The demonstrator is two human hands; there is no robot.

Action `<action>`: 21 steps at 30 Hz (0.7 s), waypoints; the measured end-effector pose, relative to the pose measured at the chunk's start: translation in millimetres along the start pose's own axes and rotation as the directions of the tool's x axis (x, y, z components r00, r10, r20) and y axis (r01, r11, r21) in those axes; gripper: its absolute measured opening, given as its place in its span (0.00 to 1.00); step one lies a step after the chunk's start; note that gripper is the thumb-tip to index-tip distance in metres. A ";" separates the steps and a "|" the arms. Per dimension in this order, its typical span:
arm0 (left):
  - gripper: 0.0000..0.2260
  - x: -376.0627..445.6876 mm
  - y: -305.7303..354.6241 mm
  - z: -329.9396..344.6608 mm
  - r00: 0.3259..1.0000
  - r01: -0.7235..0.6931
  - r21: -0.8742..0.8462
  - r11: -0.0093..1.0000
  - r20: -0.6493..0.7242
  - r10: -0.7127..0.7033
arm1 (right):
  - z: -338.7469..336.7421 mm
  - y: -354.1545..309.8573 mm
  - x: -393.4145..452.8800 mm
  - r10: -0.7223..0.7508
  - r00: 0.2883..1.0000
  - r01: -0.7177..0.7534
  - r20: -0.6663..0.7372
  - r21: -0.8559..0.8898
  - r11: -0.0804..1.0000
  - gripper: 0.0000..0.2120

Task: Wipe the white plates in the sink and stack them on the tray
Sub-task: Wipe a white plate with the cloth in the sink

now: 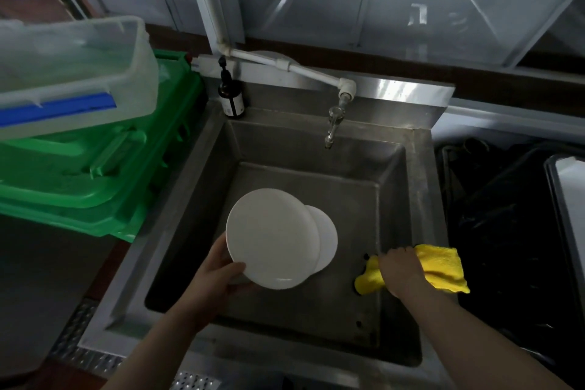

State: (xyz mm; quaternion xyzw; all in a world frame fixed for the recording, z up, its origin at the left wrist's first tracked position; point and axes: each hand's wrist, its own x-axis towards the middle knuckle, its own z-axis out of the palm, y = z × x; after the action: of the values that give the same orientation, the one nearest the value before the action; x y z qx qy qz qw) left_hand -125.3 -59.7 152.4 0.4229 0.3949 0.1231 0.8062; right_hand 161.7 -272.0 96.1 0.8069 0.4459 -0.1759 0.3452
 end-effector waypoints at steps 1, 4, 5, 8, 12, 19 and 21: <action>0.39 -0.8 1.7 1.6 1.000 -0.003 0.024 1.000 0.024 0.002 | -4.6 1.2 -3.2 0.007 1.000 -0.006 -0.022 0.055 0.998 0.17; 0.43 -3.6 10.6 8.0 0.998 -0.022 0.084 0.996 0.053 0.018 | -15.0 7.5 -13.0 0.030 0.996 -0.004 -0.088 0.274 0.962 0.16; 0.41 -4.4 13.1 10.2 0.998 -0.025 0.094 0.995 0.055 0.020 | -17.6 10.5 -17.5 0.048 0.992 -0.002 -0.116 0.362 0.932 0.15; 0.33 -3.7 17.0 14.8 0.998 -0.043 0.119 0.992 0.060 0.037 | -24.1 19.6 -35.8 0.117 0.966 0.027 -0.231 0.537 0.843 0.15; 0.30 -6.7 26.6 29.6 0.996 -0.051 0.167 0.985 0.083 0.038 | -36.4 22.5 -63.5 0.212 0.913 0.089 -0.348 0.679 0.729 0.17; 0.30 -13.1 41.2 55.6 0.979 -0.093 0.214 0.972 0.199 0.050 | -67.5 12.7 -97.0 0.281 0.898 0.122 -0.339 0.805 0.581 0.21; 0.32 -16.0 46.1 61.0 0.974 -0.103 0.218 0.970 0.221 0.054 | -76.6 11.1 -105.0 0.295 0.897 0.129 -0.329 0.833 0.538 0.23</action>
State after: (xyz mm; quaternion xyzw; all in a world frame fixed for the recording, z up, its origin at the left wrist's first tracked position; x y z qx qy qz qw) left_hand -84.4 -75.7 217.0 0.5388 0.3003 0.0630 0.7845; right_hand 112.5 -284.2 216.3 0.9105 0.3311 -0.1669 -0.1832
